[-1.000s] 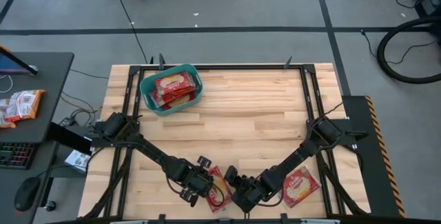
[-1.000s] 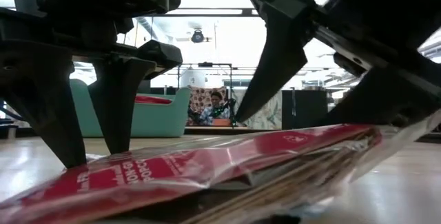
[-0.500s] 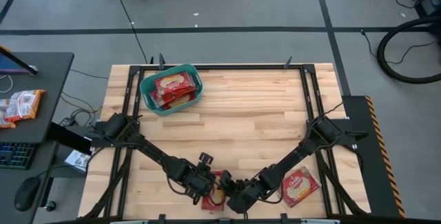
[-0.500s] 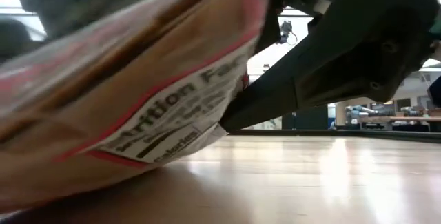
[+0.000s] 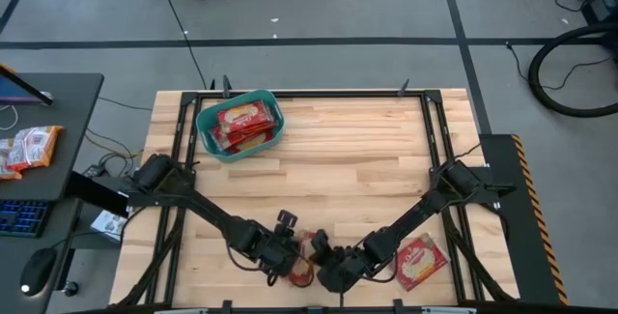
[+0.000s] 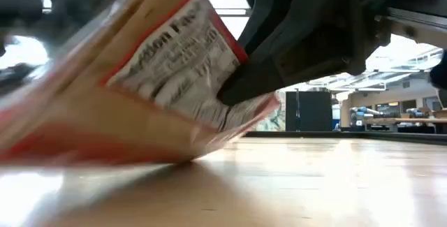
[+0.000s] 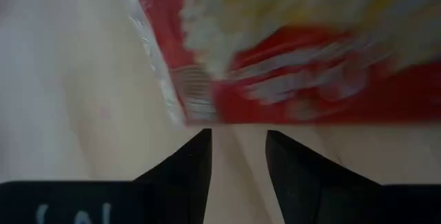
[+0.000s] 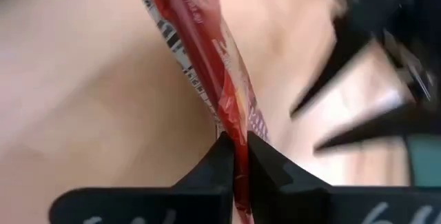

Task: Sort popcorn bags into baskets
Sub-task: Put the left popcorn bag into the bin

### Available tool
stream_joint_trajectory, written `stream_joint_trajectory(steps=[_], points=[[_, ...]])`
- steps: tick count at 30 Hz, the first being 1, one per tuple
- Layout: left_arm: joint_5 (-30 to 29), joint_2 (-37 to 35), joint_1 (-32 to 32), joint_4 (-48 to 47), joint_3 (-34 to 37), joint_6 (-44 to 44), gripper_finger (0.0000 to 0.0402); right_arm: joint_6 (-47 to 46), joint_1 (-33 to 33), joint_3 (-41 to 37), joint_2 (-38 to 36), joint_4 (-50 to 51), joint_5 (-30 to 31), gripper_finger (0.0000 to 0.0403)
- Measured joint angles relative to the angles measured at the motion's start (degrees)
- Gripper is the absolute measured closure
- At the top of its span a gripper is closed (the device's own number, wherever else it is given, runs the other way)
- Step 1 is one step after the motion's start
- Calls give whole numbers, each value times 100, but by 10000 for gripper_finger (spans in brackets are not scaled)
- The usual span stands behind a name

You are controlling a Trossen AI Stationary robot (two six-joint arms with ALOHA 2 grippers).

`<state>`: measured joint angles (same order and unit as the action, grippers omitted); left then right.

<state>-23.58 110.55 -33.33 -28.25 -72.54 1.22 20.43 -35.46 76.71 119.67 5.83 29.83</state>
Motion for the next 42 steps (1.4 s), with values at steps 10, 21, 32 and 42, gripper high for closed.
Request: stream_joint_trajectory(steps=[10, 21, 32, 42], points=[[-1708, -407, -348, -385, -6, 949, 260, -2342, 101, 2, -703, 2050, 757, 384], [-1755, -538, -379, -408, -11, 1123, 220, -3974, 486, 4, -1025, 2613, 783, 381], [-1965, -718, -223, -222, -15, 1016, 162, -3999, 535, 4, -1075, 1456, 791, 378], [-1772, -753, -213, -236, -15, 960, 251, -3932, 448, 7, -1355, 1123, 915, 372]])
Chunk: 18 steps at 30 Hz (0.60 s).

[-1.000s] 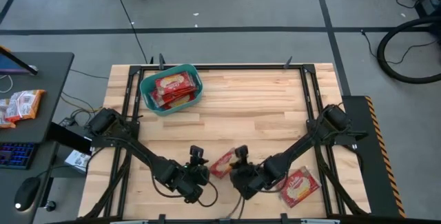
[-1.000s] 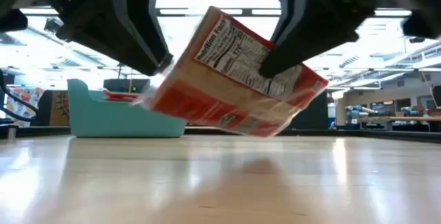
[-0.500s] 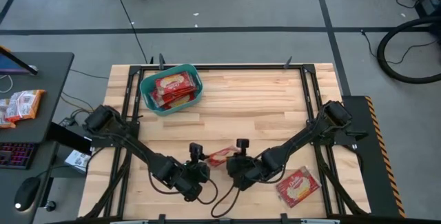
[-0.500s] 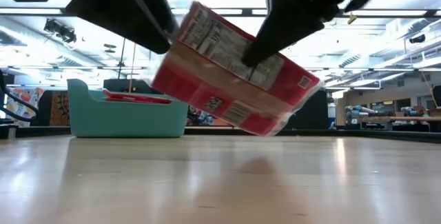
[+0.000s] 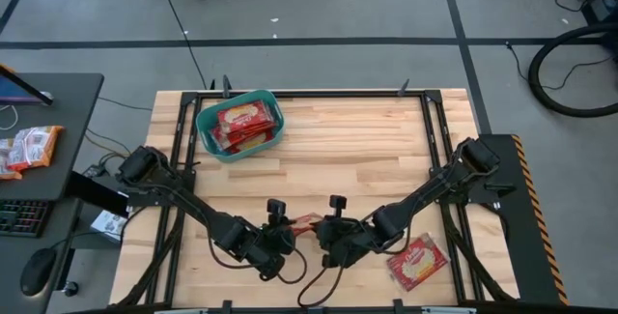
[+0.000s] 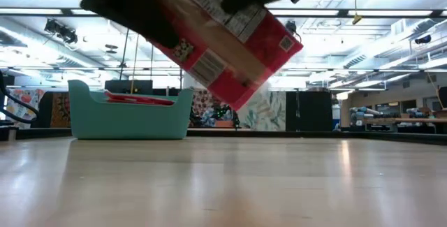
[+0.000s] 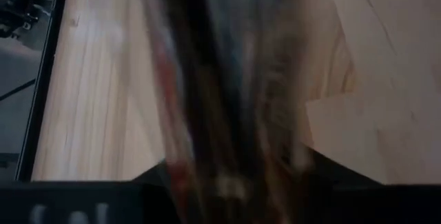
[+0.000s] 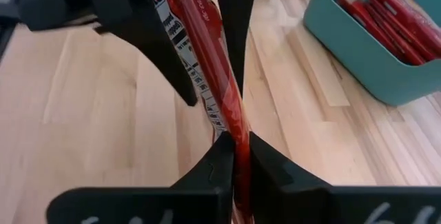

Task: Sort popcorn bags into baskets
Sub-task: Put the left popcorn bag into the bin

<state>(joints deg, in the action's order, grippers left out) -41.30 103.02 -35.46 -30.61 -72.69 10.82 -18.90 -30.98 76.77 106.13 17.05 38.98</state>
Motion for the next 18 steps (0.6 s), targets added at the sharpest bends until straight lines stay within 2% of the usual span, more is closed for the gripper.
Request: stream_joint_trajectory(steps=[8, 12, 18], points=[[38, -156, 0, -101, -9, 42, 369, 3, 2, 1, -9, -297, -233, 366], [32, -350, 4, -316, -9, 32, 369, 226, 2, 7, -41, -288, -203, 354], [-413, -597, -6, -977, -16, 49, 365, 282, 4, 2, -328, 64, -57, 316]])
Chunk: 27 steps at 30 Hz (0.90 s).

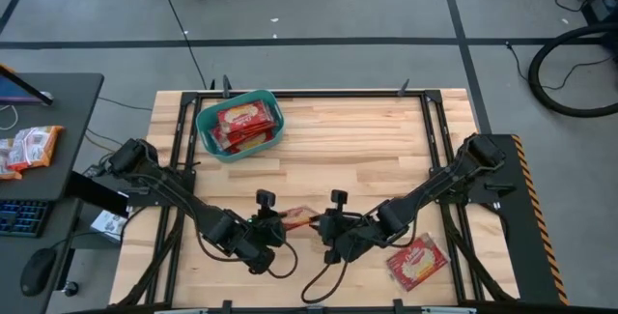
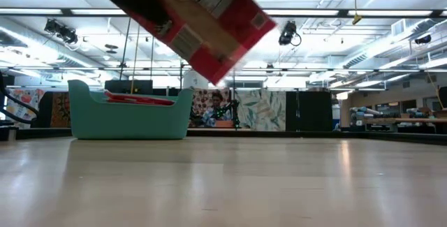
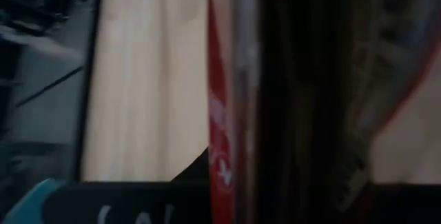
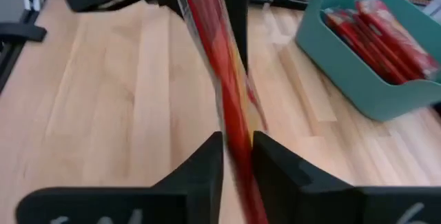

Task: Sort popcorn bags into baskets
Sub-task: Put the left popcorn bag into the bin

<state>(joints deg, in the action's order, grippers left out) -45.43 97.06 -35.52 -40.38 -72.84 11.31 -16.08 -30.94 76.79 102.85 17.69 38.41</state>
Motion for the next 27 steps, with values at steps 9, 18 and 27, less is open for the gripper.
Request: stream_joint_trajectory(steps=[9, 18, 27], points=[[-948, -306, -5, -1758, 14, 362, 366, -30, -96, 0, -369, 361, 55, 291], [-1417, -789, 196, -2784, 16, 408, 366, -91, -199, -2, -369, 416, -88, 293], [-1709, -1772, 779, -2635, 714, -21, 365, -238, -392, -5, -369, 338, -54, 298]])
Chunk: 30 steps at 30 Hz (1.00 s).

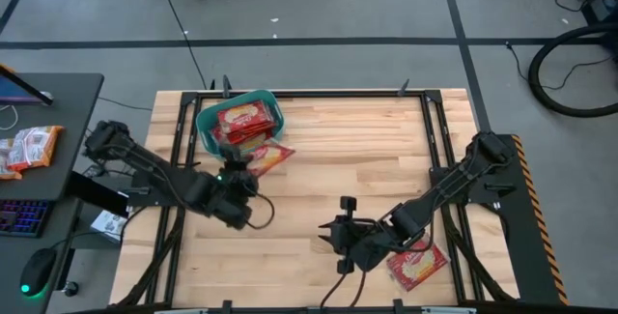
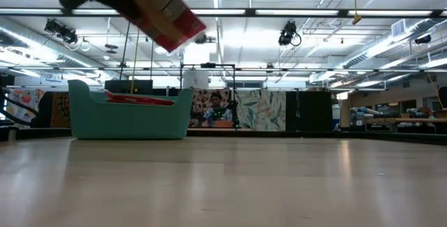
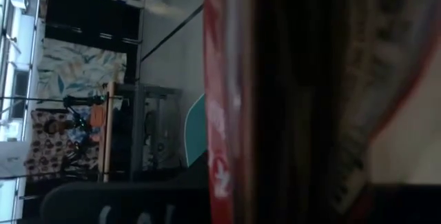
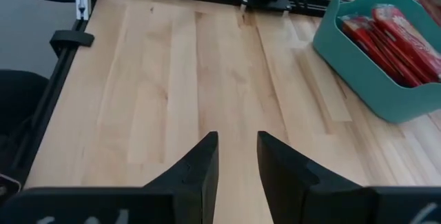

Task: Sort popcorn bags into baskets
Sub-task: Put the left popcorn bag into the bin

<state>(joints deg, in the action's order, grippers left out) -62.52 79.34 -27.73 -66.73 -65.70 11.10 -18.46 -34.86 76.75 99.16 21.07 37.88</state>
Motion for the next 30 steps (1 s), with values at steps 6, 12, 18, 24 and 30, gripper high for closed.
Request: stream_joint_trajectory(steps=[6, 12, 18, 24, 30], points=[[146, -1176, 609, 1543, 1330, -1415, 365, 48, -21, -4, 4, -99, 1, 298], [1085, -2260, 1480, 3158, 2393, -2820, 365, 108, 11, -4, 4, -198, -1, 298], [1768, -2977, 2417, 4490, 3219, -3727, 365, 109, 12, -4, 6, -218, -42, 298], [2516, -3155, 3486, 5847, 3921, -4393, 365, 107, 14, -4, 6, -218, -43, 298], [2528, -3048, 4467, 6226, 4198, -4322, 365, 107, 12, -4, 8, -220, -46, 298]])
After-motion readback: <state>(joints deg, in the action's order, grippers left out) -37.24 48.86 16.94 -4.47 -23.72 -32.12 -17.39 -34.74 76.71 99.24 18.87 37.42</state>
